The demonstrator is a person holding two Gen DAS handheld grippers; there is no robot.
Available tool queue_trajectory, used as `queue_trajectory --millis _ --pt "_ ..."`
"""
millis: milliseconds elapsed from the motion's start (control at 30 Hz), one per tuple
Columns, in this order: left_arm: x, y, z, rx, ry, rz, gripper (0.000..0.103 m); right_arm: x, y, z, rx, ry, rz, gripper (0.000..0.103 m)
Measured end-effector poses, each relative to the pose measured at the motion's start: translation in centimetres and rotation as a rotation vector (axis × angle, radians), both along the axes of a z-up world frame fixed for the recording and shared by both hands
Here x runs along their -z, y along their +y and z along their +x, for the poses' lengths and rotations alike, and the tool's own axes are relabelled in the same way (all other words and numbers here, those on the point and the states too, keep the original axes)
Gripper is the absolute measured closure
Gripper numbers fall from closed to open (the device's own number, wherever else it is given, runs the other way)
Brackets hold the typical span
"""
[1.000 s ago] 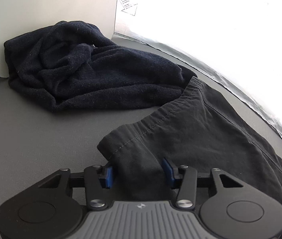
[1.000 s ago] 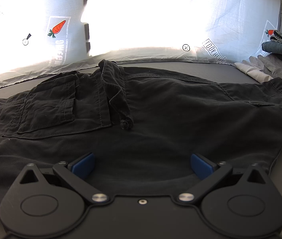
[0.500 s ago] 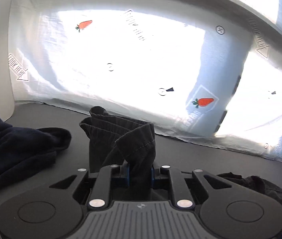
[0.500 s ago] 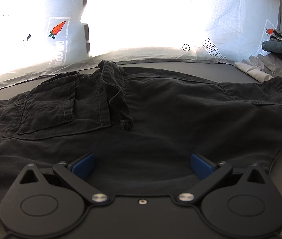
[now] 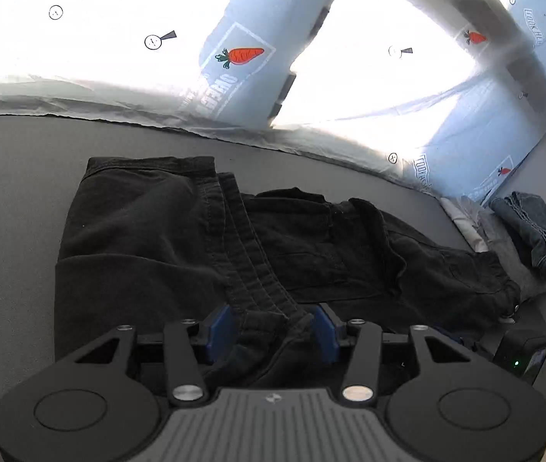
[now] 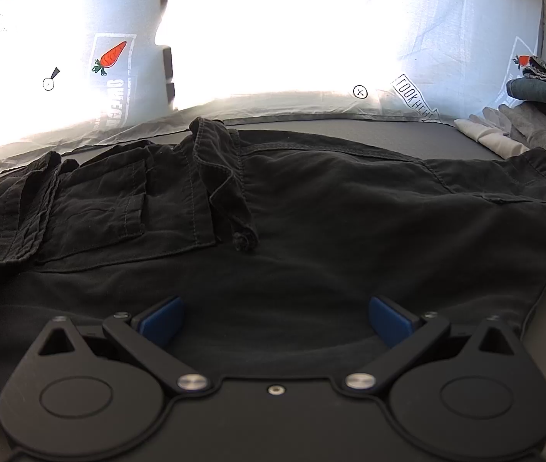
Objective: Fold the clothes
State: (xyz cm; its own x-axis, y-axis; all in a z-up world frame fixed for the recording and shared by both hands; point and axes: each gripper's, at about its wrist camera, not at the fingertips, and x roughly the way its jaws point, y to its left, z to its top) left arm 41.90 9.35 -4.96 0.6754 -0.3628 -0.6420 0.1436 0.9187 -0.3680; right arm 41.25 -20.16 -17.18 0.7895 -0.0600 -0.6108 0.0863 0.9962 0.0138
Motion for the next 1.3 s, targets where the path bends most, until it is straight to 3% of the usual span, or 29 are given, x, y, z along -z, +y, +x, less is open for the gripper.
queue_trajectory --millis 67,133,267,333,433,533,600,733,833,900,1100,1300 --pt "-0.8 1.4 -0.6 -0.081 -0.038 0.023 0.037 0.0 0.0 0.0 -0.001 0.0 -0.001 0.0" --pt "-0.3 3.1 -0.6 -0.173 -0.019 0.04 0.037 0.0 0.0 0.0 0.0 0.001 -0.002 0.0" --pt "3.7 5.1 0.6 -0.279 0.131 0.177 0.037 0.0 0.1 0.0 0.001 0.003 -0.002 0.0" --pt "5.5 5.4 0.6 -0.287 0.179 0.229 0.036 -0.3 -0.2 0.2 -0.009 0.019 0.02 0.0" --pt "6.4 6.0 0.2 -0.33 0.204 0.19 0.022 -1.1 -0.8 0.4 -0.038 0.061 0.076 0.0" --pt "7.1 7.5 0.4 -0.359 0.249 0.112 0.011 -3.4 -1.8 0.5 -0.035 0.09 0.284 0.0" --pt "7.2 7.8 0.3 -0.337 0.247 0.097 0.008 -4.8 -2.0 0.4 -0.044 0.04 0.417 0.0" --pt "7.4 6.6 0.5 -0.311 0.254 0.162 0.004 -5.5 0.1 2.7 -0.15 0.051 0.628 0.001" --pt "7.4 6.6 1.1 -0.302 0.294 0.168 0.003 -3.8 1.7 5.1 -0.193 0.132 0.755 0.019" --pt "7.4 6.8 1.5 -0.296 0.321 0.157 0.001 -2.7 2.9 6.6 -0.202 0.202 0.776 0.04" --pt "7.4 6.6 2.0 -0.289 0.35 0.168 0.0 -0.4 5.4 8.6 -0.267 0.338 0.81 0.076" --pt "7.6 6.1 2.3 -0.286 0.353 0.198 0.0 0.5 8.0 9.3 -0.345 0.412 0.855 0.072"
